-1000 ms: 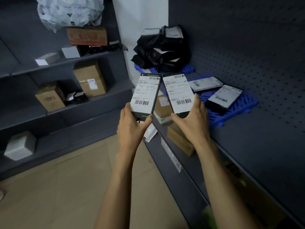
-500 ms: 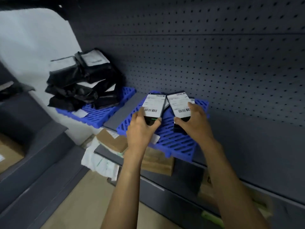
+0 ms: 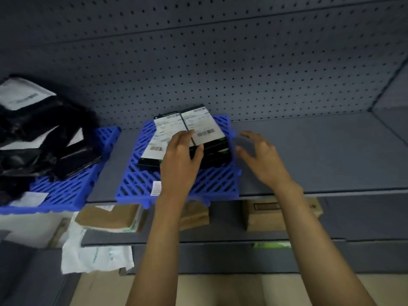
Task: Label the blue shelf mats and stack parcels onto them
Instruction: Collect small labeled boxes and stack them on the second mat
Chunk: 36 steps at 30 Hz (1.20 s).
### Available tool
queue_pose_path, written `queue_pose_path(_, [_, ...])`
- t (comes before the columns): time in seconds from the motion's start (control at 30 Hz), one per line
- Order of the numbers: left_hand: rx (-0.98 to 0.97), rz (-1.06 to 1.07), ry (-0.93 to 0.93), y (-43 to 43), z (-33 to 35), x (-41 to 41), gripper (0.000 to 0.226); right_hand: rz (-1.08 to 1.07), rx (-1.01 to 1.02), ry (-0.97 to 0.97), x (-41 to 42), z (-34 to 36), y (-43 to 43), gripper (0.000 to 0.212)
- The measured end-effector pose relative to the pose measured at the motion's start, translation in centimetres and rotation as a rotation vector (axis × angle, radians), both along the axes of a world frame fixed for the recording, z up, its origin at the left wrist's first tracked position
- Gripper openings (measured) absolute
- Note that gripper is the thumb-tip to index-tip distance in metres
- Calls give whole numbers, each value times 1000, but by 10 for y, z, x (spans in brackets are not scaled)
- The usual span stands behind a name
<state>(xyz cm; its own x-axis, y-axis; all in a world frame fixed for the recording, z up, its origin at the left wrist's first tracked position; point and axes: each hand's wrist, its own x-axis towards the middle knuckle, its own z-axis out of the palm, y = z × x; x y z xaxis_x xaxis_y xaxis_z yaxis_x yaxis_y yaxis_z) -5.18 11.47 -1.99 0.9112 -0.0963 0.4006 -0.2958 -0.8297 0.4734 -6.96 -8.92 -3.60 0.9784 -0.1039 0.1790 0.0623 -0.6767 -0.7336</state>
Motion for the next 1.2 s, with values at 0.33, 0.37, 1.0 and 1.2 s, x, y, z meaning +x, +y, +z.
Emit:
queue_pose_path(0.33, [328, -265, 35, -105, 11, -44, 46, -174, -240, 68, -99, 3, -113, 44])
queue_pose_path(0.37, [354, -284, 43, -122, 10, -53, 46, -183, -251, 72, -114, 4, -128, 44])
queue_pose_path(1.0, [502, -966, -89, -552, -20, -320, 44, -760, -577, 314, -514, 5, -473, 41])
queue_pose_path(1.2, [500, -1187, -201, -689, -10, -390, 41, -951, -558, 398, -605, 6, -555, 39])
